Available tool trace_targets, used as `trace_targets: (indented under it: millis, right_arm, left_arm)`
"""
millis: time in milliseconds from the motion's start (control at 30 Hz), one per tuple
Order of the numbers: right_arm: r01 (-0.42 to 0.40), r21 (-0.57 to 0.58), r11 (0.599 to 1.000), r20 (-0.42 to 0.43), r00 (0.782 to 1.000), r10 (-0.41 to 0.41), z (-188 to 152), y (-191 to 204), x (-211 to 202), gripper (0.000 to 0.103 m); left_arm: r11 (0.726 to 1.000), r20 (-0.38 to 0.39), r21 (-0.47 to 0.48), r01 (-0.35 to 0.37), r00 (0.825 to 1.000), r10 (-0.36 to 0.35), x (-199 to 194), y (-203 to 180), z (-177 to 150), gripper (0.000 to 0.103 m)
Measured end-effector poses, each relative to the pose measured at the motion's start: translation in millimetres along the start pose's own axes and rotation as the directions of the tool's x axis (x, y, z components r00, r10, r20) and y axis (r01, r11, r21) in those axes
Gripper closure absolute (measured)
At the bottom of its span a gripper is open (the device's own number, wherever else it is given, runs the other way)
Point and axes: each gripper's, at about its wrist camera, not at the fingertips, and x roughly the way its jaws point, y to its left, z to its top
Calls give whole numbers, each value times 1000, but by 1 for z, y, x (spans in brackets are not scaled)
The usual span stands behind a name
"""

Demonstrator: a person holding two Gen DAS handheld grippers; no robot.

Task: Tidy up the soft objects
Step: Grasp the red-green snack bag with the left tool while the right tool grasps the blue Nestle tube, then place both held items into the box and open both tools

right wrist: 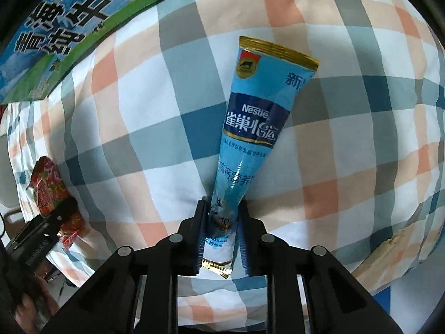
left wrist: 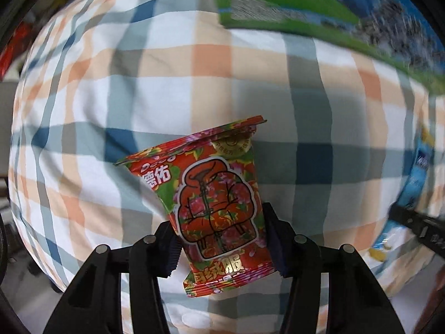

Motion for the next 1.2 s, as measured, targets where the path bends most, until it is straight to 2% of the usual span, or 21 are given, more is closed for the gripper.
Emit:
trace_targets:
  millis: [67, 200, 300, 400, 633, 800, 833, 967, 1033, 1133, 1200]
  right_arm:
    - [19, -27, 999, -2, 1000, -19, -2, 2, 0, 84]
    - [49, -69, 996, -8, 999, -50, -1, 9, 1, 84]
    - [54, -66, 996, -6, 998, -55, -1, 10, 0, 83]
    - [64, -80, 995, 22, 998, -62, -10, 19, -4, 85]
    - [52, -165, 985, 130, 991, -30, -35, 41, -49, 86]
    - [19, -231, 973, 194, 981, 27, -47, 51, -100, 86]
    - [13, -247, 969, 208, 977, 40, -48, 54, -113, 86]
    - [-22, -303, 953, 253, 962, 103, -50, 71, -168, 86]
    - [-30, -332, 943, 278, 952, 128, -42, 74, -199, 86]
    - [-31, -356, 934, 312, 938, 150, -24, 85, -231, 86]
    - [-20, -365, 931, 335, 930, 152, -7, 91, -256, 86]
  left_arm:
    - [1000, 10, -11, -7, 1000, 7, 5, -15, -6, 51]
    - [997, 1, -72, 34, 999, -34, 8, -24, -5, 51]
    - [993, 5, -110, 52, 999, -52, 5, -21, -6, 57]
    - [994, 30, -96, 48, 999, -45, -5, -22, -9, 58]
    - [998, 148, -13, 58, 987, -56, -59, -42, -33, 59]
    - [993, 227, 38, 115, 966, -121, -111, -65, -42, 59]
    - [991, 240, 47, 125, 962, -133, -122, -54, -40, 59]
    - [979, 278, 73, 191, 939, -204, -172, -34, -25, 59]
    - [971, 293, 82, 227, 925, -241, -194, -15, 4, 59]
    - [965, 315, 96, 244, 912, -262, -225, -10, 31, 59]
    - [963, 327, 109, 248, 906, -270, -239, 3, 62, 59]
